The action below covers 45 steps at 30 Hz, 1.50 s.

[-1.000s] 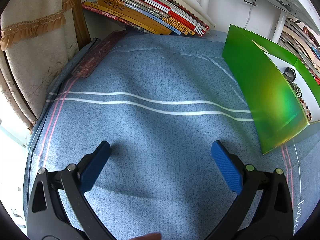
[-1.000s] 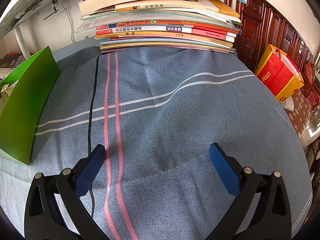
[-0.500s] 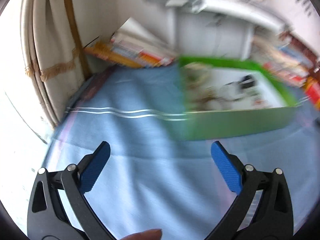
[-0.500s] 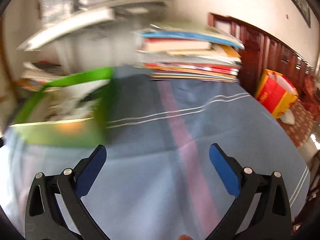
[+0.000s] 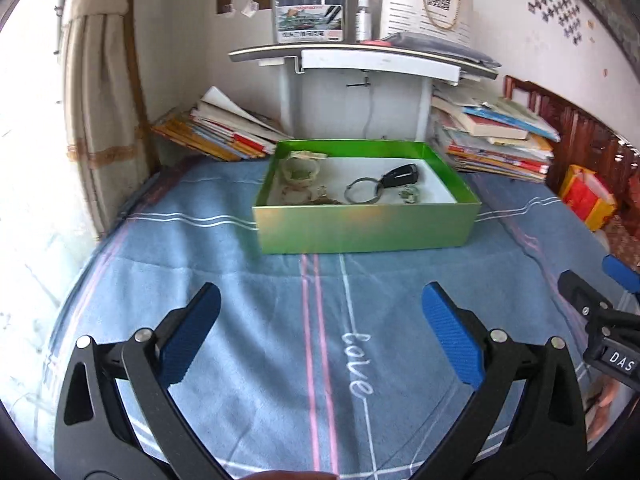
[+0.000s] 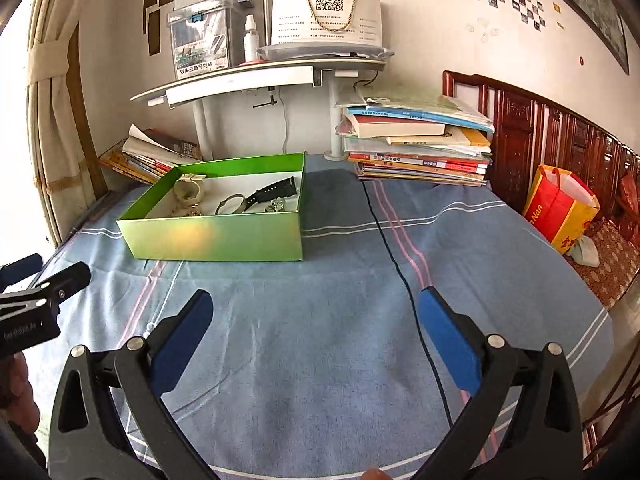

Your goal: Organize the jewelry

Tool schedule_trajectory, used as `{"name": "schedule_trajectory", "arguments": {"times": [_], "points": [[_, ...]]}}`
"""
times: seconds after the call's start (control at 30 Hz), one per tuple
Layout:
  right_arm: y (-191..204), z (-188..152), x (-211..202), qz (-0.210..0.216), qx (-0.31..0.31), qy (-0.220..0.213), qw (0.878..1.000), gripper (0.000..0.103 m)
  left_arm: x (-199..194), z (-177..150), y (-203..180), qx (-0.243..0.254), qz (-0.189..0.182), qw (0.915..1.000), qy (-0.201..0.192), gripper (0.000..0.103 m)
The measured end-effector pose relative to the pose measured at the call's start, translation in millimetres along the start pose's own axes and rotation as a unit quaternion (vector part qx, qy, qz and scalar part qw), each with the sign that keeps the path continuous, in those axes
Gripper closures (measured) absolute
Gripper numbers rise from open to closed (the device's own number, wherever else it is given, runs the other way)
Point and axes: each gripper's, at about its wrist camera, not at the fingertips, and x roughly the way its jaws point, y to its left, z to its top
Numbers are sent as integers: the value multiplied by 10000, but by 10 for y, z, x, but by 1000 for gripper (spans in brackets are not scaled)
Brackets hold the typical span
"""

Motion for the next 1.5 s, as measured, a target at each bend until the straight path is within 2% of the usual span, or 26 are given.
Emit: {"name": "schedule_trajectory", "arguments": {"times": [0.2, 0.5, 1.5], "points": [[43, -57, 7, 87, -64, 78, 9999, 2, -54, -31, -88, 157, -51, 9999, -33, 4], [46, -74, -9, 92, -36, 38, 9999, 2, -76, -48, -63, 66, -152, 9999, 23, 4], [64, -70, 25, 73, -49, 67, 9999, 2, 13, -77, -49, 100, -130, 9998, 134, 4]]}}
